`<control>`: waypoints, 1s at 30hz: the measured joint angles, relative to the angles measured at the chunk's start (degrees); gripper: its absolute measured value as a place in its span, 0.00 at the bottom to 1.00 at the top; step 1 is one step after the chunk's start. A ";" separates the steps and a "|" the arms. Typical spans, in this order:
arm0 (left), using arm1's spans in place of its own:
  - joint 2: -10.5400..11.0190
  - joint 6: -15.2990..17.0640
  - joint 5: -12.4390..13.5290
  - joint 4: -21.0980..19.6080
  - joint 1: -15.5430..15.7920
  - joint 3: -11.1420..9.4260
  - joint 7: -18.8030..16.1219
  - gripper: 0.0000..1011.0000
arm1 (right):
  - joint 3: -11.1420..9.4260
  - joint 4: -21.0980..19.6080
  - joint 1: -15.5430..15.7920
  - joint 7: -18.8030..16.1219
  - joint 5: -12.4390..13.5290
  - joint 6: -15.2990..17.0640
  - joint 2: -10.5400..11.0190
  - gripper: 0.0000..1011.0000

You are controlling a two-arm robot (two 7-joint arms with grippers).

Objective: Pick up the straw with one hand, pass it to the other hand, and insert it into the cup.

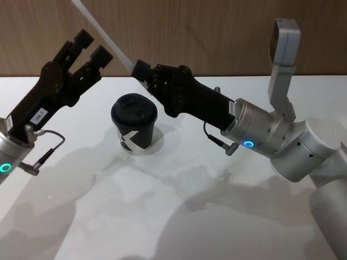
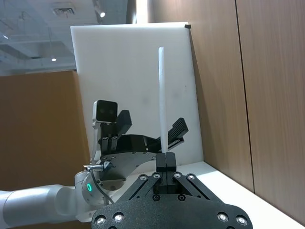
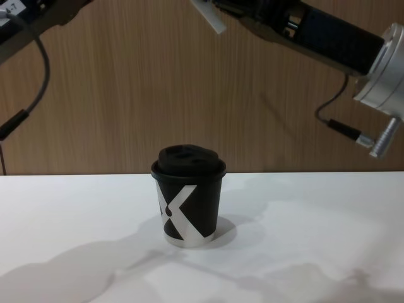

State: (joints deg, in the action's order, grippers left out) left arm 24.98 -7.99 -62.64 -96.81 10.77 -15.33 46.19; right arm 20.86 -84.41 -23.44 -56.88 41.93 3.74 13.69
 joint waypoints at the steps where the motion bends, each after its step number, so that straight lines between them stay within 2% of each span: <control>1: -0.12 -0.07 0.00 0.22 0.25 -0.15 0.06 0.99 | 0.00 0.00 0.00 0.00 0.00 0.00 0.00 0.00; 14: -2.68 -1.20 -1.11 3.79 3.34 -2.09 0.86 0.99 | 0.00 0.00 0.00 0.00 0.00 0.00 0.00 0.00; 30: -4.61 -2.02 -2.49 6.58 6.10 -3.76 2.03 0.99 | 0.00 0.00 0.00 0.00 0.00 0.00 0.00 0.00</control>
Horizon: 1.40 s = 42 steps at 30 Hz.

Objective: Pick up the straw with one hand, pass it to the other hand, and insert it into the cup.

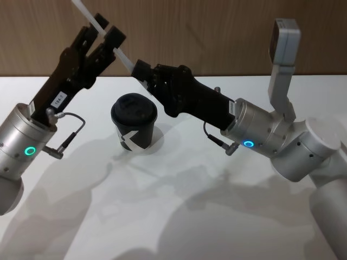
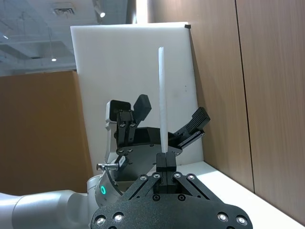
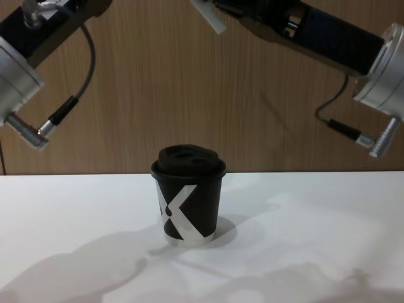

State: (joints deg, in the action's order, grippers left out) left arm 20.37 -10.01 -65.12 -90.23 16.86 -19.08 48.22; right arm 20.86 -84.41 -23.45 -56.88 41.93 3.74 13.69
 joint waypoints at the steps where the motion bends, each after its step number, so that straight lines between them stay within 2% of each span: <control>1: -0.10 -0.08 -0.16 0.18 0.17 -0.10 0.07 0.99 | 0.00 0.00 0.00 0.00 0.00 0.00 0.00 0.00; 15: -0.40 -0.73 -1.26 0.86 1.01 -0.60 0.44 0.99 | 0.00 0.00 0.00 0.00 0.00 0.00 0.00 0.00; 20: -0.36 -1.01 -1.52 0.93 1.21 -0.77 0.76 0.91 | 0.00 0.00 0.00 0.00 0.00 0.00 0.00 0.00; 22: -0.32 -1.10 -1.60 0.97 1.32 -0.90 0.89 0.83 | 0.00 0.00 0.00 0.00 0.00 0.00 0.00 0.00; 26: -0.21 -1.26 -1.78 1.07 1.54 -1.17 1.12 0.75 | 0.00 0.00 0.00 0.00 0.00 0.00 0.00 0.00; 31: -0.09 -1.45 -1.96 1.17 1.78 -1.49 1.27 0.56 | 0.00 0.00 0.00 0.00 0.00 0.00 0.00 0.00; 33: -0.04 -1.49 -2.00 1.19 1.81 -1.58 1.29 0.54 | 0.00 0.00 0.00 0.00 0.00 0.00 0.00 0.00; 36: 0.05 -1.62 -2.10 1.22 1.88 -1.73 1.30 0.40 | 0.00 0.00 0.00 0.00 0.00 0.00 0.00 0.00; 42: 0.21 -1.84 -2.23 1.23 1.94 -1.93 1.27 0.24 | 0.00 0.00 0.00 0.00 0.00 0.00 0.00 0.00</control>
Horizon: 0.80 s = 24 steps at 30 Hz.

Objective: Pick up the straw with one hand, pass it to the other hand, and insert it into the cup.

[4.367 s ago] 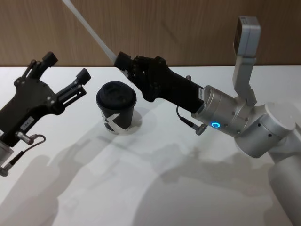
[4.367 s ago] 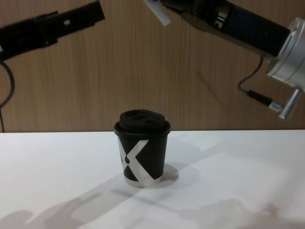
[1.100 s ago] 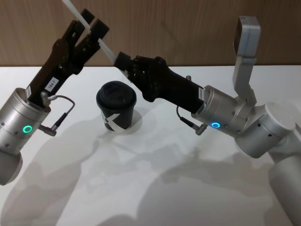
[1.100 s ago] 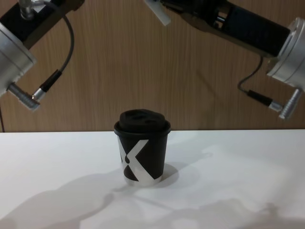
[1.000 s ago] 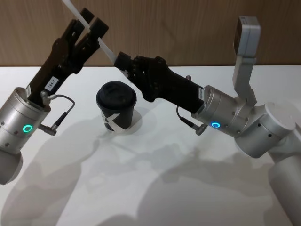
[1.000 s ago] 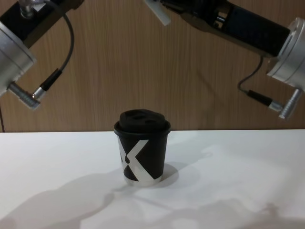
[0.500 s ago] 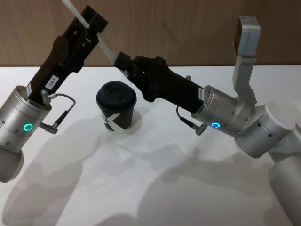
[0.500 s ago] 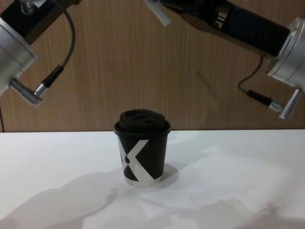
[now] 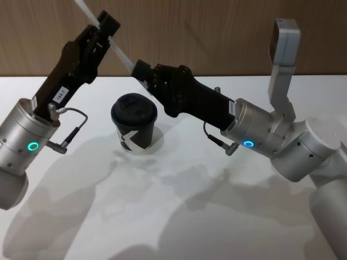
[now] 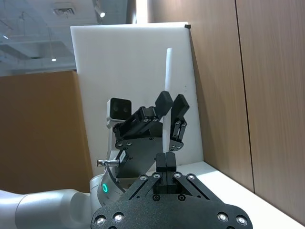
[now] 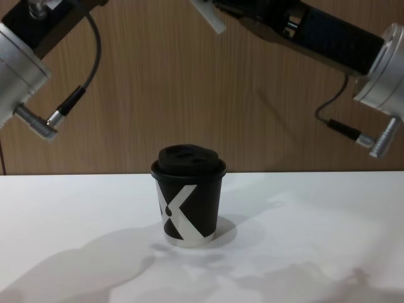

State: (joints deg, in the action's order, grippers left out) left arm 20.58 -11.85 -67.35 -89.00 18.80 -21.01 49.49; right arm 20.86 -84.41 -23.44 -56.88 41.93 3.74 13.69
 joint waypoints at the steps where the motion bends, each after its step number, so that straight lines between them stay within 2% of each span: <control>1: 0.04 -0.06 -0.02 0.00 0.01 -0.06 -0.02 0.19 | 0.00 0.00 0.00 0.00 0.00 0.00 0.00 0.00; 3: 0.13 -0.15 -0.04 0.00 0.02 -0.14 -0.14 0.13 | 0.00 0.00 0.00 0.00 0.00 0.00 0.00 0.00; 18: 0.43 -0.44 -0.29 -0.01 0.06 -0.52 -0.73 0.03 | 0.00 0.00 0.00 0.01 0.00 0.00 0.00 0.00; 24: 0.48 -0.56 -0.33 -0.02 -0.02 -0.59 -0.88 0.00 | 0.00 0.00 0.00 0.00 0.00 -0.01 0.00 0.13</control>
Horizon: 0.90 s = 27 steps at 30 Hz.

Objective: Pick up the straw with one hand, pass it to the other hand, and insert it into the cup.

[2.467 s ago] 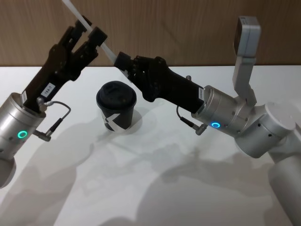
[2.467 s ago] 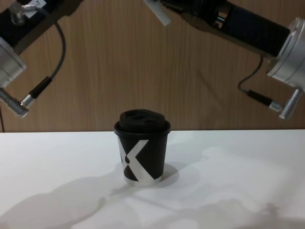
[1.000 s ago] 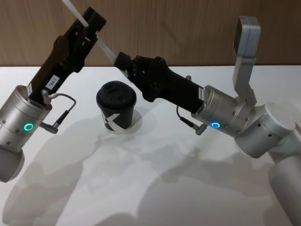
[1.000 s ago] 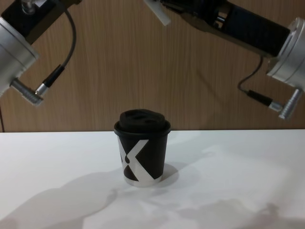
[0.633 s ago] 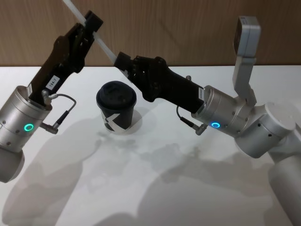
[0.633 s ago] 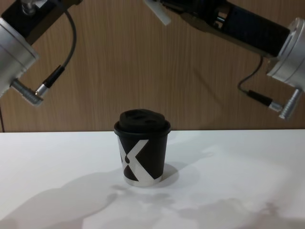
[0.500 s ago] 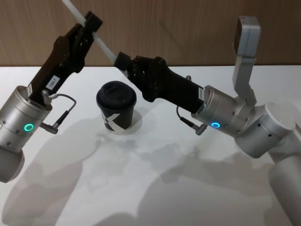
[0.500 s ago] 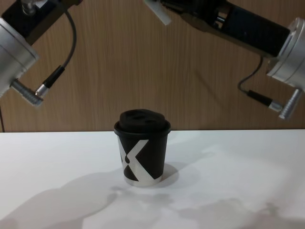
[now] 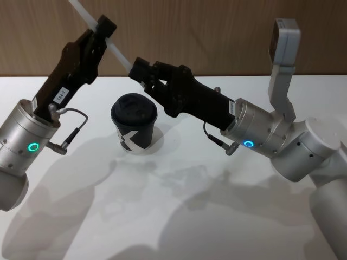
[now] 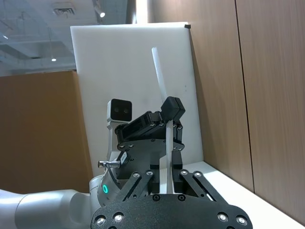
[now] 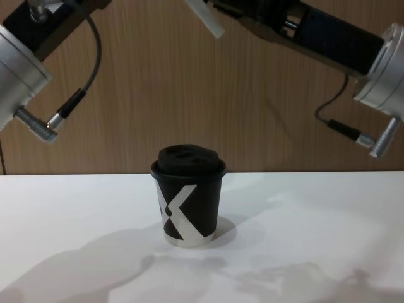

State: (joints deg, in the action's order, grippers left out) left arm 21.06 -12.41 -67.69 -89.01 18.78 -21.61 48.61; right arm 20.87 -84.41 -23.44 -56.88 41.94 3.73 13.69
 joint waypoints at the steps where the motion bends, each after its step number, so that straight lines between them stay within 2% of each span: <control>1: 0.00 -0.02 0.00 -0.01 -0.01 0.00 -0.01 0.00 | 0.00 0.00 0.00 0.00 0.00 0.00 0.00 0.16; 7: 0.03 -0.23 0.15 -0.15 -0.10 -0.05 -0.25 0.00 | 0.00 0.00 0.00 0.00 0.00 0.00 0.00 0.33; 12: 0.17 -0.79 1.24 -0.47 -0.17 -0.04 -0.89 0.00 | 0.00 0.00 0.00 0.00 0.00 0.00 0.00 0.51; 14: 0.25 -1.04 1.78 -0.60 -0.21 -0.01 -1.24 0.00 | 0.00 0.00 0.00 0.00 0.00 0.00 0.00 0.55; 15: 0.35 -1.38 2.52 -0.78 -0.27 0.02 -1.74 0.00 | 0.00 0.00 0.00 0.00 0.00 0.01 0.00 0.61; 21: 0.83 -2.52 5.62 -1.43 -0.47 0.21 -3.96 0.00 | 0.00 0.00 0.00 0.00 0.00 0.00 0.00 0.76; 25: 1.32 -3.40 8.72 -1.92 -0.54 0.34 -6.18 0.00 | 0.00 0.00 0.00 0.00 0.00 0.00 0.00 0.90; 26: 1.46 -3.70 9.93 -2.06 -0.54 0.36 -7.03 0.00 | 0.00 0.00 0.00 0.00 0.00 0.00 0.00 0.92; 27: 1.46 -3.70 9.93 -2.06 -0.54 0.36 -7.03 0.00 | 0.00 0.00 0.00 0.00 0.00 0.00 0.00 0.93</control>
State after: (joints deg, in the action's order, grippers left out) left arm 22.52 -16.11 -57.76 -91.08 18.24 -21.25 41.58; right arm 20.87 -84.41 -23.44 -56.89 41.94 3.74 13.69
